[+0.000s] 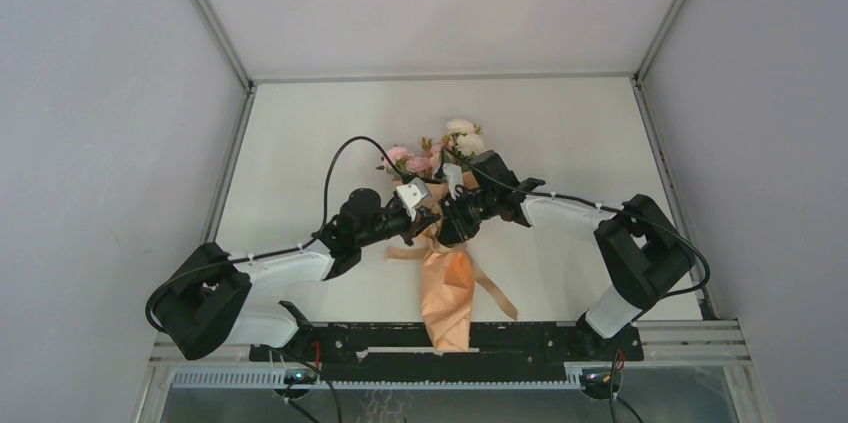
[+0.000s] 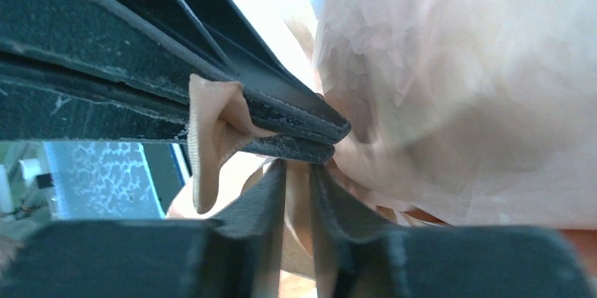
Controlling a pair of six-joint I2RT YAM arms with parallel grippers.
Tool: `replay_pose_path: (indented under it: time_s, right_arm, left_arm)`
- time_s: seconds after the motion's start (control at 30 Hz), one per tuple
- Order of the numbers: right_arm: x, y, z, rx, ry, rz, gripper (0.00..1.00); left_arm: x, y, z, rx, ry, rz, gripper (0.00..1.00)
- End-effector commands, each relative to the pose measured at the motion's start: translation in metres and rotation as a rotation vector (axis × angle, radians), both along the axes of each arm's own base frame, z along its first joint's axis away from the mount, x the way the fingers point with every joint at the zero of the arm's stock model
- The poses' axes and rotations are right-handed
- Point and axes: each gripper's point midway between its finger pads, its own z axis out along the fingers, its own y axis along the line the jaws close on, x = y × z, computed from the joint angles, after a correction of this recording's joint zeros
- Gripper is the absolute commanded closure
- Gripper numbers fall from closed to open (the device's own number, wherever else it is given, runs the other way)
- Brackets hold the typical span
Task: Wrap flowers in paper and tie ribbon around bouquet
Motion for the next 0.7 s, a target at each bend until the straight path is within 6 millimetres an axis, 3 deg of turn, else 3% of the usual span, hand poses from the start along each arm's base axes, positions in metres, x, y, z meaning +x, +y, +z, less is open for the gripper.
replay_pose_path:
  time_s: [0.0,0.17,0.47,0.5,0.6,0.67]
  right_arm:
    - [0.008,0.001,0.006,0.004,-0.061,-0.013,0.81]
    - [0.007,-0.005,0.022,0.006,-0.09,-0.029,1.0]
    - [0.004,-0.015,0.036,0.056,-0.097,-0.059,1.0]
    - [0.007,-0.015,0.033,0.048,-0.102,-0.074,0.97]
    - [0.012,-0.011,0.025,0.046,-0.105,-0.079,0.74]
    - [0.017,-0.009,0.019,0.046,-0.106,-0.081,0.68]
  left_arm:
    - [0.002,0.004,-0.001,-0.001,-0.027,0.013,1.0]
    - [0.003,0.005,0.0,0.0,-0.031,0.017,1.0]
    - [0.002,0.004,0.001,0.0,-0.036,0.011,1.0]
    - [0.003,0.005,0.001,0.001,-0.036,0.011,1.0]
    - [0.003,0.004,0.001,0.0,-0.036,0.01,1.0]
    - [0.002,0.004,0.001,0.0,-0.036,0.008,1.0]
